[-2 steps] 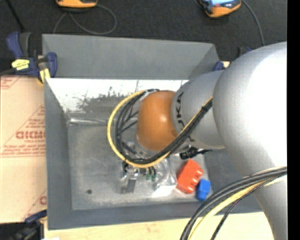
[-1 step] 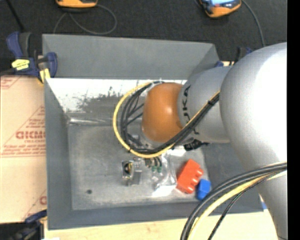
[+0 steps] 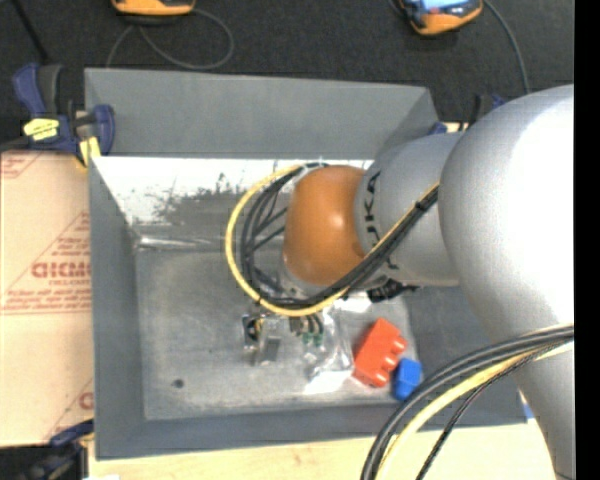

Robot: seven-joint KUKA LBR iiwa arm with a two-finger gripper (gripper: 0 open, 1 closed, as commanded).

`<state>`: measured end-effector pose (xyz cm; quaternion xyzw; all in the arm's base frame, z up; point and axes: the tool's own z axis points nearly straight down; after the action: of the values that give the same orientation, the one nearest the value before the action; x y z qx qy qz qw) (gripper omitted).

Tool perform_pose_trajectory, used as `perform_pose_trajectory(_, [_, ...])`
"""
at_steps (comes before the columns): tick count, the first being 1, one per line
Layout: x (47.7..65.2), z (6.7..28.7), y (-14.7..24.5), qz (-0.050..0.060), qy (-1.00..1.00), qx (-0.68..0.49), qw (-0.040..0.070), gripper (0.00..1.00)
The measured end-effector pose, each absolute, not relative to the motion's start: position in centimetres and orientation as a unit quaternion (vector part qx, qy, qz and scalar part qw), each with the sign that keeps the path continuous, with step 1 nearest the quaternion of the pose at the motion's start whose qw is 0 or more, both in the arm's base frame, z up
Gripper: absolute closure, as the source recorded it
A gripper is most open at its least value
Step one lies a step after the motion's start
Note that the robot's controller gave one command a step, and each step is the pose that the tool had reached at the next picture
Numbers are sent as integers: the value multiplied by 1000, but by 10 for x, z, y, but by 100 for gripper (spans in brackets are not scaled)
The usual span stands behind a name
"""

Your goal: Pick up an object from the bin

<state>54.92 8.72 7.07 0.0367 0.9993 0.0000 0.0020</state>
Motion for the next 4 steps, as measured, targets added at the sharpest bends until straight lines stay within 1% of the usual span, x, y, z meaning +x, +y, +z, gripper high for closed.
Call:
perform_pose_trajectory(1, [550,93,86,0,999,38,3,100])
perform_pose_trajectory(3, [553,120,86,1,999,39,4,100])
perform_pose_trajectory(4, [555,157,85,1,999,39,4,100])
